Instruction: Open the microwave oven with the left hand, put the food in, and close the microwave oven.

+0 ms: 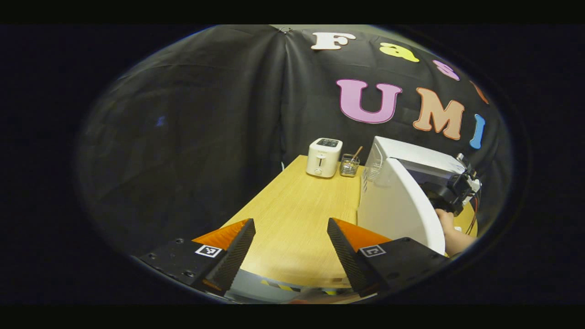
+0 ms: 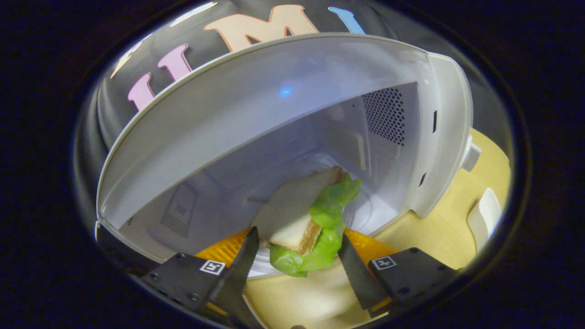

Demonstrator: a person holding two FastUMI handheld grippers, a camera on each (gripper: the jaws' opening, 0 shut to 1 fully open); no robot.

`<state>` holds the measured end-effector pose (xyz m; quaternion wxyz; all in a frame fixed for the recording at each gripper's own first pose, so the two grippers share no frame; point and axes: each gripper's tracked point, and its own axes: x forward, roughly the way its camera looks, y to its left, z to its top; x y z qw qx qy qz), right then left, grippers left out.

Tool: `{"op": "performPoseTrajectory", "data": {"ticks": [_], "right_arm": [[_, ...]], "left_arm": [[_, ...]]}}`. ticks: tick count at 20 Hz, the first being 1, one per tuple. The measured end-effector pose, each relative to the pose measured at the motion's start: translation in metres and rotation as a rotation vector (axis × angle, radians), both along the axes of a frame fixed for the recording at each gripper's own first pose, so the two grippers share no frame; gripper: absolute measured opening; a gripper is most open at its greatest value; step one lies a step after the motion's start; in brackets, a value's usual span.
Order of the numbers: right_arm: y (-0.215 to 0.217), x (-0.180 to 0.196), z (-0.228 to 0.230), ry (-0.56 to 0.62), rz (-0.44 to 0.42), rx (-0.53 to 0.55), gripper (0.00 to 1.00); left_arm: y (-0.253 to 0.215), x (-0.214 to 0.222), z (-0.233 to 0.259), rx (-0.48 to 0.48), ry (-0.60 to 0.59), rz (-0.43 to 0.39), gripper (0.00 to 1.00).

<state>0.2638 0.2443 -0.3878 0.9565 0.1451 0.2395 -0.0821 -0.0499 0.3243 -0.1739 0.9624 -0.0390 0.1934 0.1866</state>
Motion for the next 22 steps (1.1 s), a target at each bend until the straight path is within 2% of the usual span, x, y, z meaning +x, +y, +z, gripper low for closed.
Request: {"op": "performPoseTrajectory", "data": {"ticks": [3, 4, 5, 7, 8, 9, 10, 13, 14, 15, 16, 18, 20, 22], "right_arm": [[-0.019, -0.01, 0.004, -0.009, -0.007, -0.089, 0.91], [-0.022, -0.013, 0.006, -0.011, -0.001, -0.103, 1.0], [-0.025, -0.016, 0.011, -0.026, 0.009, -0.119, 0.92], [-0.028, -0.022, 0.023, -0.054, 0.035, -0.146, 0.92], [-0.029, -0.026, 0.027, -0.06, 0.047, -0.152, 1.0], [-0.03, -0.03, 0.032, -0.065, 0.055, -0.15, 1.0], [-0.031, -0.034, 0.038, -0.075, 0.06, -0.152, 1.0], [-0.035, -0.055, 0.055, -0.09, 0.073, -0.148, 1.0], [-0.034, -0.063, 0.061, -0.096, 0.08, -0.145, 1.0], [-0.033, -0.071, 0.067, -0.101, 0.089, -0.143, 1.0], [-0.033, -0.08, 0.072, -0.105, 0.099, -0.14, 1.0], [-0.033, -0.099, 0.083, -0.118, 0.112, -0.145, 1.0], [-0.033, -0.118, 0.095, -0.126, 0.134, -0.151, 1.0], [-0.037, -0.136, 0.106, -0.14, 0.144, -0.169, 1.0]], "left_arm": [[-0.001, 0.001, 0.001, 0.003, -0.008, -0.003, 0.93], [-0.001, 0.001, 0.0, 0.0, -0.01, -0.003, 0.93], [-0.002, 0.002, 0.0, -0.005, -0.011, -0.005, 0.93], [-0.003, 0.003, -0.002, -0.016, -0.011, -0.008, 0.93], [-0.005, 0.003, -0.003, -0.021, -0.01, -0.011, 0.93], [-0.007, 0.003, -0.005, -0.028, -0.009, -0.016, 0.96], [-0.01, 0.003, -0.005, -0.035, -0.011, -0.021, 0.93], [-0.018, 0.002, -0.008, -0.059, -0.016, -0.042, 0.94], [-0.02, 0.002, -0.008, -0.063, -0.018, -0.048, 0.9], [-0.022, 0.002, -0.009, -0.065, -0.016, -0.053, 0.94], [-0.023, 0.002, -0.01, -0.064, -0.014, -0.061, 0.94], [-0.027, -0.001, -0.012, -0.062, -0.006, -0.074, 0.9], [-0.033, -0.005, -0.016, -0.061, 0.012, -0.092, 0.74], [-0.042, -0.008, -0.02, -0.055, 0.033, -0.123, 0.68]]}}
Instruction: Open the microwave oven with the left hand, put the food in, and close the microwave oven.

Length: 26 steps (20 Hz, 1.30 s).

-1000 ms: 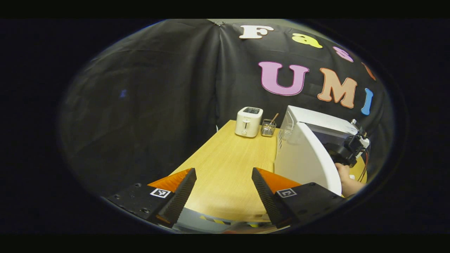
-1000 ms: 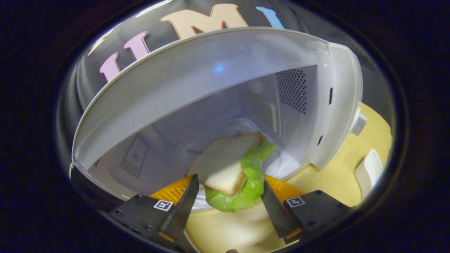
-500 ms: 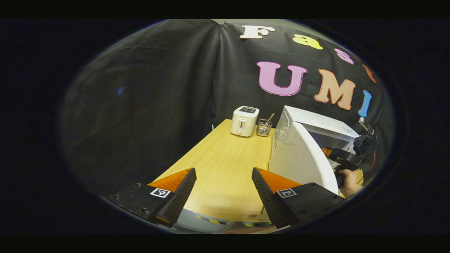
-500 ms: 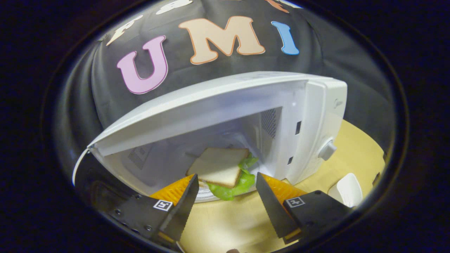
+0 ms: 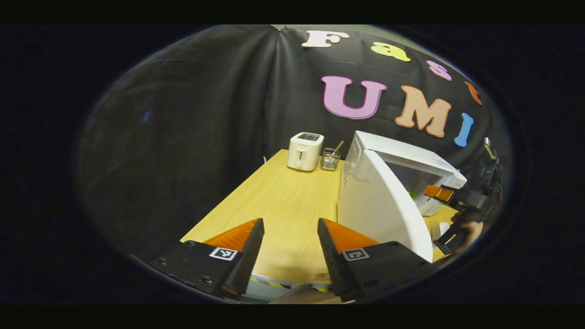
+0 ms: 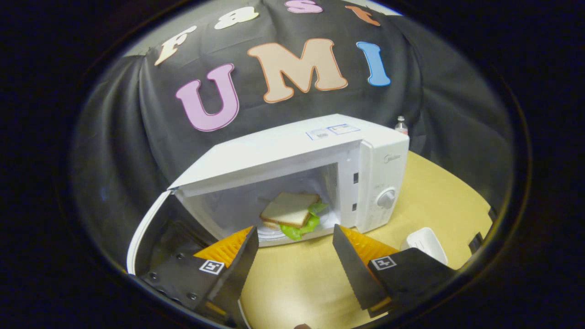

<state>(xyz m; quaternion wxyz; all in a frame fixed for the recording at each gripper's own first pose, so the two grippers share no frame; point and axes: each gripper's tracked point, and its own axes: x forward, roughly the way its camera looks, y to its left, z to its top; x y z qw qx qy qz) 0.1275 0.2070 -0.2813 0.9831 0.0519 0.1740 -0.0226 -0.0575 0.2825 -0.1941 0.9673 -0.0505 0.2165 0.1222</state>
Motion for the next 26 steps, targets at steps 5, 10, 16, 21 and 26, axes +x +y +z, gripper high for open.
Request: {"op": "performPoseTrajectory", "data": {"ticks": [5, 10, 16, 21, 26], "right_arm": [[-0.011, -0.044, 0.015, 0.009, 0.003, 0.012, 1.0], [-0.034, -0.081, 0.027, -0.003, -0.035, 0.01, 1.0], [-0.061, -0.11, 0.046, -0.056, -0.062, -0.07, 1.0], [-0.09, -0.129, 0.051, -0.067, -0.107, -0.13, 1.0], [-0.114, -0.144, 0.041, -0.03, -0.139, -0.133, 1.0]], "left_arm": [[-0.034, -0.005, -0.002, -0.024, 0.002, -0.132, 0.4], [-0.057, -0.013, -0.005, 0.009, 0.008, -0.231, 0.25], [-0.07, -0.025, -0.015, 0.016, 0.035, -0.261, 0.01], [-0.088, -0.029, -0.014, 0.038, 0.038, -0.305, 0.02], [-0.117, -0.029, -0.022, 0.062, 0.065, -0.37, 0.02]]}}
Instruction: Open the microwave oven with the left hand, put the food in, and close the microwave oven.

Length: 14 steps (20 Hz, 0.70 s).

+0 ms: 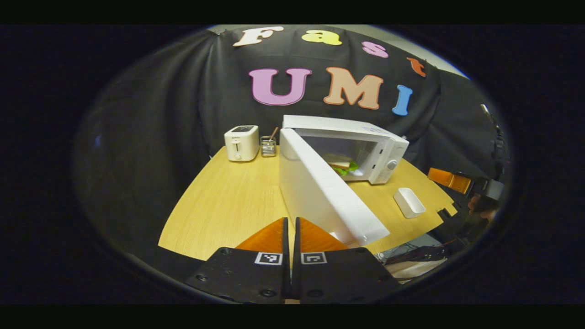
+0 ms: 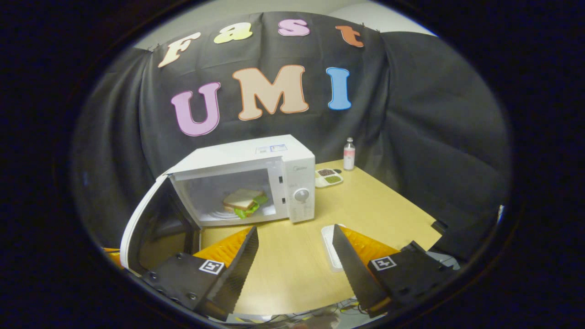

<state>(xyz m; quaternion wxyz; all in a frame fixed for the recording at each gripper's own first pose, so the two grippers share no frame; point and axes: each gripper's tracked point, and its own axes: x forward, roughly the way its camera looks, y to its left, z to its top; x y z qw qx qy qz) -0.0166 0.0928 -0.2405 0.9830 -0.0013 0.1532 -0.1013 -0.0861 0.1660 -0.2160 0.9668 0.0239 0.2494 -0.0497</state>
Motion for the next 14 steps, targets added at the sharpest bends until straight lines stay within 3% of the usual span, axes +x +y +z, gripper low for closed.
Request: {"op": "performPoseTrajectory", "data": {"ticks": [4, 5, 6, 7, 13, 14], "right_arm": [[-0.017, -0.007, -0.007, 0.028, -0.014, 0.001, 1.0], [-0.022, -0.007, -0.008, 0.036, -0.017, 0.002, 0.92], [-0.028, -0.007, -0.01, 0.043, -0.021, 0.007, 0.92], [-0.033, -0.007, -0.01, 0.047, -0.024, 0.015, 1.0], [-0.075, 0.005, 0.003, 0.049, -0.041, 0.007, 1.0], [-0.081, 0.007, 0.004, 0.052, -0.042, 0.007, 0.92]], "left_arm": [[-0.028, 0.009, 0.0, 0.011, 0.005, -0.05, 0.01], [-0.037, 0.012, 0.0, 0.012, 0.006, -0.06, 0.01], [-0.046, 0.015, 0.0, 0.014, 0.008, -0.072, 0.01], [-0.054, 0.02, 0.0, 0.017, 0.01, -0.084, 0.01], [-0.096, 0.042, -0.002, 0.015, 0.028, -0.103, 0.0], [-0.102, 0.047, -0.001, 0.005, 0.033, -0.102, 0.01]]}}
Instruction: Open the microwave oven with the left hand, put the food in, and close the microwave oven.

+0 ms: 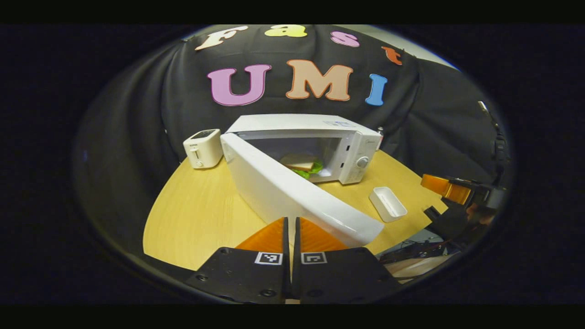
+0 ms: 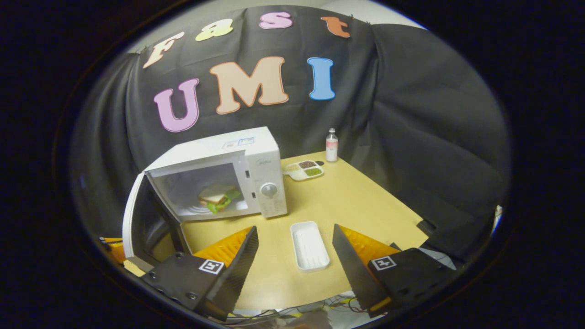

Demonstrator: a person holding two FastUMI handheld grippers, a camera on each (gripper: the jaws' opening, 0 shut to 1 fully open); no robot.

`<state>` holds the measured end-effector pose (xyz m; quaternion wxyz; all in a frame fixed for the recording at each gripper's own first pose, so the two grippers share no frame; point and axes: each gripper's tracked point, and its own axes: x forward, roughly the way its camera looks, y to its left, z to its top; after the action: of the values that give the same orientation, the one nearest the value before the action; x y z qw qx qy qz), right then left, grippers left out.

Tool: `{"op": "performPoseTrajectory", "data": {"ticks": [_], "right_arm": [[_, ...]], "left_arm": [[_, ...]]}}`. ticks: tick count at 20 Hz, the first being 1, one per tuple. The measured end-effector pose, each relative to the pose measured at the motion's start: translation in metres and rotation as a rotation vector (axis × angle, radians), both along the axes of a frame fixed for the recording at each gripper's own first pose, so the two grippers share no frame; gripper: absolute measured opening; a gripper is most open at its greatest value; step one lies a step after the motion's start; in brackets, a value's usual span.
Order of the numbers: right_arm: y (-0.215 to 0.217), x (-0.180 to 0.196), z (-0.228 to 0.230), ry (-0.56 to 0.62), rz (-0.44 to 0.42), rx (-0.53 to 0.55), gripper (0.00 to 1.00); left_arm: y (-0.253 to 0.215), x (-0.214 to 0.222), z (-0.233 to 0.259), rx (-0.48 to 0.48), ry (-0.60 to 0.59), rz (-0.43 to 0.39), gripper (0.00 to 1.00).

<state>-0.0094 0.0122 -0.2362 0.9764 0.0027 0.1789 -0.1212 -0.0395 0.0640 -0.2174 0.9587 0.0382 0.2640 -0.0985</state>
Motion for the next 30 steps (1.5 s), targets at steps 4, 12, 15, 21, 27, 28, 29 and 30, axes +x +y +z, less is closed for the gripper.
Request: {"op": "performPoseTrajectory", "data": {"ticks": [4, 12, 15, 21, 27, 28, 29, 30], "right_arm": [[-0.021, 0.014, 0.009, -0.008, 0.004, -0.005, 0.92], [-0.052, 0.04, 0.025, -0.024, 0.03, -0.001, 0.92], [-0.057, 0.045, 0.032, -0.042, 0.047, -0.01, 0.92], [-0.088, 0.043, 0.049, -0.099, 0.0, -0.038, 0.92], [-0.113, 0.039, 0.055, -0.13, -0.056, -0.026, 0.92], [-0.113, 0.038, 0.057, -0.132, -0.056, -0.026, 0.92], [-0.114, 0.038, 0.059, -0.137, -0.054, -0.027, 0.92], [-0.115, 0.04, 0.06, -0.143, -0.051, -0.029, 0.92]], "left_arm": [[-0.03, 0.017, 0.009, -0.014, -0.005, -0.003, 0.01], [-0.075, 0.055, 0.012, -0.06, -0.022, -0.011, 0.0], [-0.091, 0.071, 0.008, -0.08, -0.021, -0.009, 0.0], [-0.118, 0.107, 0.01, -0.08, -0.041, -0.035, 0.01], [-0.137, 0.144, 0.015, -0.086, -0.072, -0.041, 0.01], [-0.139, 0.149, 0.016, -0.087, -0.077, -0.04, 0.01], [-0.14, 0.154, 0.017, -0.085, -0.081, -0.038, 0.01], [-0.141, 0.16, 0.019, -0.076, -0.089, -0.036, 0.01]]}}
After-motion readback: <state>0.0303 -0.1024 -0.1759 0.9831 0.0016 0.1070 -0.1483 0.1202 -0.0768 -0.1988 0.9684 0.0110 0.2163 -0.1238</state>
